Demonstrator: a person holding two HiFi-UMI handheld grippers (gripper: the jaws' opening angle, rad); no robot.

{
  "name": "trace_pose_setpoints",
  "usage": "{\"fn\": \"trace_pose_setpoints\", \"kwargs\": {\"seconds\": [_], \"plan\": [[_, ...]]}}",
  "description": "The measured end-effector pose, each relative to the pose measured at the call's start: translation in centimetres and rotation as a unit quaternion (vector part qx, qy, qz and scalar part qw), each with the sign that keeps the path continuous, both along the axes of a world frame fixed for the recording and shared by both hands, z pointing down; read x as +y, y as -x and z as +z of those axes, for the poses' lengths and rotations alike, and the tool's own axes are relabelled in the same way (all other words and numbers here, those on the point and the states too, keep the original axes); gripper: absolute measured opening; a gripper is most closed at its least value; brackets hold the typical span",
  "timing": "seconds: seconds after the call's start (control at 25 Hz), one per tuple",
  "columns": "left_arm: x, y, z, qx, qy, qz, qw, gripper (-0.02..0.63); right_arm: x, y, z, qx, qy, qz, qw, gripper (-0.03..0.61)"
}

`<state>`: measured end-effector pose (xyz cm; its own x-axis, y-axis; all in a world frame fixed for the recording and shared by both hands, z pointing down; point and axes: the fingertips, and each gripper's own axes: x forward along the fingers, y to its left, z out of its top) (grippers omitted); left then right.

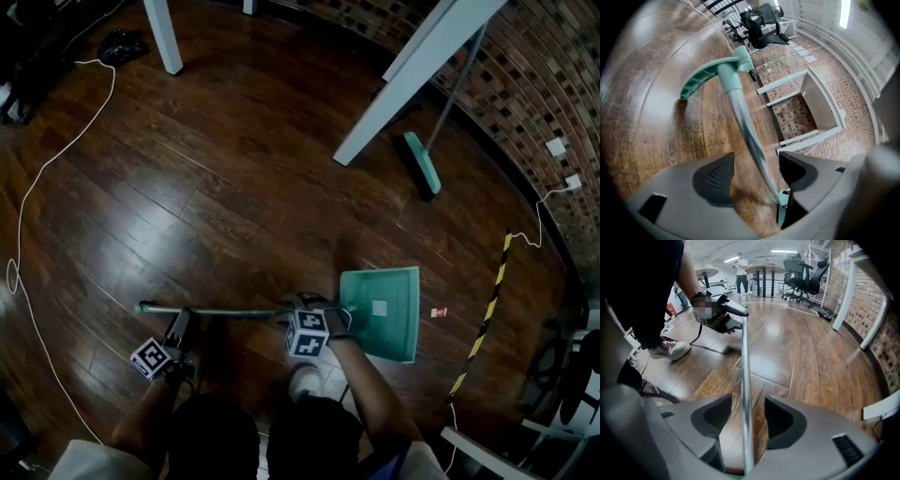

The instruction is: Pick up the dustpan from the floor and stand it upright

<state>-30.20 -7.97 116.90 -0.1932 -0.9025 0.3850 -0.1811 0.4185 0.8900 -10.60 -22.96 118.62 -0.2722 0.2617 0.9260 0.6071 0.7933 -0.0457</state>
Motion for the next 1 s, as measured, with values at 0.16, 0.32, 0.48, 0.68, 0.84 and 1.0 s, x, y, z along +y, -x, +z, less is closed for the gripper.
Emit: {"fn": "trace_pose_setpoints", "kwargs": {"seconds": [0.16, 0.32, 0.48, 0.68, 0.84, 1.0], "plan": [[0.7, 1.0, 0.6, -0.011, -0.014, 0.004, 0.9998, 0.31, 0.7, 0.6, 1.8, 0.009, 0.004, -0.013, 1.0, 0.232], [0.2, 1.7, 0.1, -0.019, -0.047, 0.009, 0.9987, 0.301, 1.3, 1.0, 2.5, 0.009, 0.01, -0.023, 1.0, 0.226], [-0.8, 2.1, -1.2, -0.012, -0.087, -0.005, 0.9961, 0.115, 1.4, 1.3, 2.4, 0.0, 0.014, -0.02, 1.0, 0.087], [-1.6, 2.5, -2.6, -0.023, -0.101, -0.006, 0.9946, 0.106, 0.8, 1.6, 1.7, -0.016, 0.006, -0.012, 1.0, 0.089], [-3.4, 3.2, -4.7, -0.036, -0.128, -0.001, 0.9911, 0.101, -0.4, 2.1, 0.4, -0.042, 0.0, 0.006, 0.999, 0.089], [-5.8, 4.2, -7.9, -0.071, -0.16, 0.01, 0.9846, 0.097, -1.5, 2.6, -1.5, -0.069, 0.008, 0.035, 0.997, 0.091]]}}
